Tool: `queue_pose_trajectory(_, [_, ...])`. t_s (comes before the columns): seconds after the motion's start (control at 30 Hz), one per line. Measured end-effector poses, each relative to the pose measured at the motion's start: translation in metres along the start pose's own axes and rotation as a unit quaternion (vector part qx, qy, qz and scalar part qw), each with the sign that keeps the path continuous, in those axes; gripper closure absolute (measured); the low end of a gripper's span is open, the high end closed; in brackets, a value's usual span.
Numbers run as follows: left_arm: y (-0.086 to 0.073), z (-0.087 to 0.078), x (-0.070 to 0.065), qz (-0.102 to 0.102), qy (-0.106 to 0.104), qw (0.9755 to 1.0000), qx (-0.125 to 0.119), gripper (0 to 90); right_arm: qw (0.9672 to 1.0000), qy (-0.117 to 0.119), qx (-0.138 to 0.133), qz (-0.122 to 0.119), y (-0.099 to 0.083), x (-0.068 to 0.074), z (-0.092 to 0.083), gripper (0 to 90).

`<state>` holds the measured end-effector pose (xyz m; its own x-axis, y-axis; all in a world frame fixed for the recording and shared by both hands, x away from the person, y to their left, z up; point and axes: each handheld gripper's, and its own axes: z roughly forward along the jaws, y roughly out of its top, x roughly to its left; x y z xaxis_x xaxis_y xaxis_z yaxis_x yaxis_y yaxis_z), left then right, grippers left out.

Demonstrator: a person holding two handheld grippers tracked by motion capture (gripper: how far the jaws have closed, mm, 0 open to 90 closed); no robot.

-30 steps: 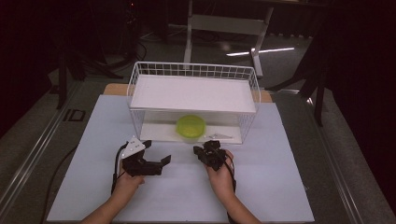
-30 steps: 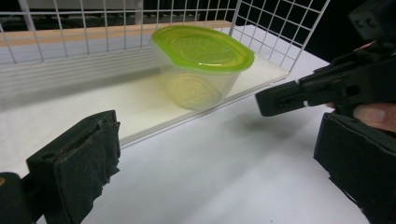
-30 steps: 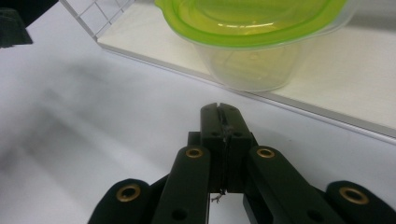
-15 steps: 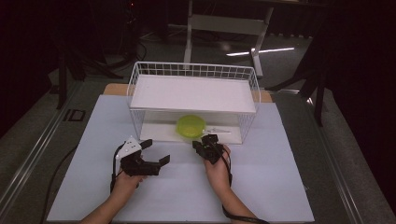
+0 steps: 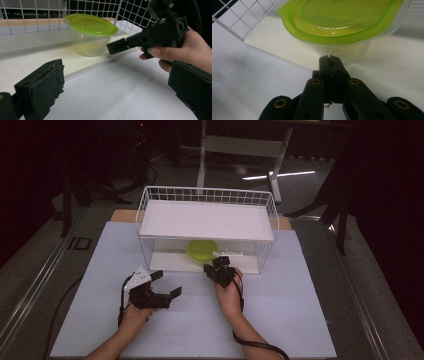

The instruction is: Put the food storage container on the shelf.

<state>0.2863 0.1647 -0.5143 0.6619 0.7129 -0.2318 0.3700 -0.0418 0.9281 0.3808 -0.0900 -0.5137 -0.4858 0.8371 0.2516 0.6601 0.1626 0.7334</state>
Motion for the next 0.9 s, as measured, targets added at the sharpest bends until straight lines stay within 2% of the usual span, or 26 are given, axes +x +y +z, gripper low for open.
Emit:
queue_pose_trajectory(0.37, [0.001, -0.002, 0.003, -0.005, -0.003, 1.0000, -0.003, 1.3, 0.9999, -0.011, 0.001, -0.002, 0.012, -0.003, 0.013, 87.2])
queue_pose_trajectory(0.57, [0.001, -0.002, 0.002, 0.001, -0.003, 1.0000, 0.000, 1.3, 1.0000, -0.009, 0.003, 0.002, 0.009, -0.003, 0.006, 84.3])
queue_pose_trajectory(0.6, [0.001, -0.002, 0.002, 0.001, -0.006, 1.0000, 0.001, 1.3, 1.0000, -0.007, 0.003, -0.004, 0.006, -0.002, 0.004, 82.9])
queue_pose_trajectory(0.7, [0.003, -0.001, 0.000, 0.006, -0.013, 0.9999, 0.005, 1.3, 0.9999, 0.000, -0.003, -0.014, 0.000, 0.002, -0.007, 76.4])
queue_pose_trajectory(0.8, [0.005, -0.001, -0.003, 0.000, -0.030, 0.9996, 0.004, 1.3, 0.9991, 0.010, -0.010, -0.039, -0.006, 0.007, -0.021, 65.0])
queue_pose_trajectory(0.9, [0.009, 0.000, -0.007, 0.011, -0.039, 0.9992, 0.005, 1.4, 0.9979, 0.029, -0.027, -0.052, -0.010, 0.009, -0.036, 46.8])
